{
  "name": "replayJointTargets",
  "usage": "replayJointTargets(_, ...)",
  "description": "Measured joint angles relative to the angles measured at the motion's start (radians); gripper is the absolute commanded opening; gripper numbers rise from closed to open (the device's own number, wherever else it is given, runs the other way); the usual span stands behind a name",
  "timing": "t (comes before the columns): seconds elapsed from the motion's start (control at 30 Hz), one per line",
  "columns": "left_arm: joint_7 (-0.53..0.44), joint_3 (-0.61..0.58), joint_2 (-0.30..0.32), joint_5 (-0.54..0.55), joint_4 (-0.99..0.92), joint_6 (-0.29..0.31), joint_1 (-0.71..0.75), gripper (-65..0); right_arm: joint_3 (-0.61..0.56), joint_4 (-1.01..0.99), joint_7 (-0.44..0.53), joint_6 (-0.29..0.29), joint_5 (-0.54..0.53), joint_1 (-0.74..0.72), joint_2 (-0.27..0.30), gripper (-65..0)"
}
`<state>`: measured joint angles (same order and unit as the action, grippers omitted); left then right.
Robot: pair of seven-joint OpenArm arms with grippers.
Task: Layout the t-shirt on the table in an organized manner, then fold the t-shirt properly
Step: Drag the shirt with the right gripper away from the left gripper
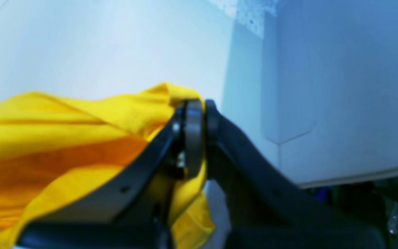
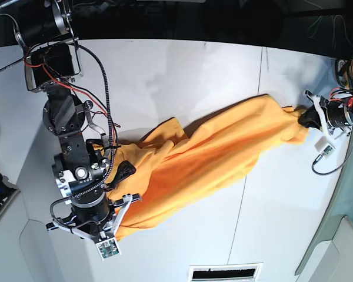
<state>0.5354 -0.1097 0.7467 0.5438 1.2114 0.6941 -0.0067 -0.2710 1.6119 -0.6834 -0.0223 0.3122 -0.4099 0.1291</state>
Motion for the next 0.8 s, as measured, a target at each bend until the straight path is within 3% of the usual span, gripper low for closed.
replayJointTargets(0.27, 0.011, 0.000, 0.023, -0.002, 0.244, -0.003, 0.016, -65.0, 0.084, 0.091, -0.035, 0.009, -0.007, 0.019, 0.067, -65.0)
replayJointTargets(0.4, 0.093, -0.001, 0.026, 0.101, 0.427, 0.001, 0.029, -65.0, 0.178, 0.129, -0.036, 0.014, -0.045, 0.088, 0.088, -65.0)
replayJointTargets(0.53, 0.160, -0.001, 0.032, 0.152, 0.588, -0.002, 0.032, -65.0, 0.264, 0.219, -0.043, -0.016, -0.111, 0.192, 0.117, -65.0)
replayJointTargets(0.7, 0.162, -0.001, 0.075, 0.192, 0.740, 0.006, 0.061, -65.0, 0.343, 0.277, 0.028, -0.016, -0.198, 0.250, 0.173, -65.0)
replayJointTargets(0.77, 0.156, -0.002, 0.078, 0.201, 0.735, 0.006, 0.059, -65.0, 0.352, 0.254, 0.088, -0.050, -0.278, 0.204, 0.172, -65.0)
replayJointTargets(0.8, 0.146, -0.001, 0.069, 0.196, 0.705, 0.006, 0.058, -65.0, 0.351, 0.217, 0.106, -0.113, -0.334, 0.153, 0.166, -65.0)
